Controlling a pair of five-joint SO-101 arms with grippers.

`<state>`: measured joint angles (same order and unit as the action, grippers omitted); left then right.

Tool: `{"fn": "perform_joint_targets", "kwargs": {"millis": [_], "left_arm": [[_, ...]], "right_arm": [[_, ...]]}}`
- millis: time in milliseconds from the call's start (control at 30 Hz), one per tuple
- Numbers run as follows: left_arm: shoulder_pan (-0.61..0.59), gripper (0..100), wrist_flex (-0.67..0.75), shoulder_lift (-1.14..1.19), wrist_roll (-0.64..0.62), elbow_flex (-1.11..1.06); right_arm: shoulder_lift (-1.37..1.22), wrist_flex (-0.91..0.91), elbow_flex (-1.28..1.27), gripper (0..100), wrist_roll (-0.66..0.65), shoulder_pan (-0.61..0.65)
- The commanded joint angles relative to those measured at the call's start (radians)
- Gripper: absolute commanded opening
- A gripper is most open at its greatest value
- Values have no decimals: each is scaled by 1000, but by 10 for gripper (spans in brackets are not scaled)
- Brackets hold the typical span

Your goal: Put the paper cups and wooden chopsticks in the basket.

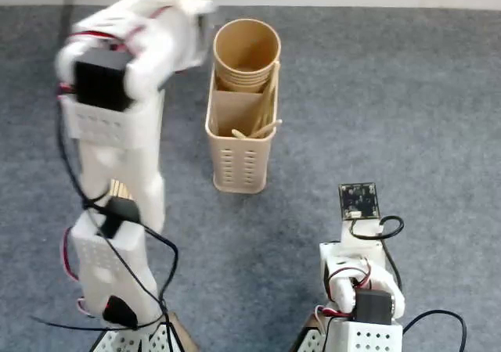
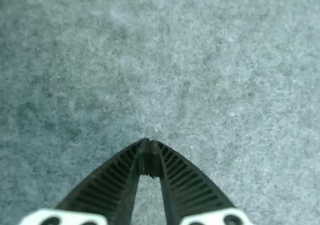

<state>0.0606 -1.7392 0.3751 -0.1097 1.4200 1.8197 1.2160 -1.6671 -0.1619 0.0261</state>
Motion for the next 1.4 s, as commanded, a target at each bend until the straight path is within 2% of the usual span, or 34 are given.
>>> {"fn": "perform_joint_targets", "kwargs": {"millis": [0,133,233,300,567,867,1200,1367], "left_arm": [[-130,115,-41,-41,-8,-76],[-196,115,-41,-39,-2,-372],[-166,115,-41,-47,109,-659],[-134,115,-38,-47,124,-812],[-84,115,267,-48,212,-1290],[-151,115,377,-39,210,-1336],[-182,115,387,-35,210,-1314],[-182,115,408,79,210,-1287]], "right_arm": [[13,7,-153,6,-6,-13],[13,7,-153,6,-6,-13],[13,7,-153,6,-6,-13],[13,7,-153,6,-6,-13],[13,7,-153,6,-6,-13],[13,7,-153,6,-6,-13],[13,7,-153,6,-6,-13],[13,7,-153,6,-6,-13]]}}
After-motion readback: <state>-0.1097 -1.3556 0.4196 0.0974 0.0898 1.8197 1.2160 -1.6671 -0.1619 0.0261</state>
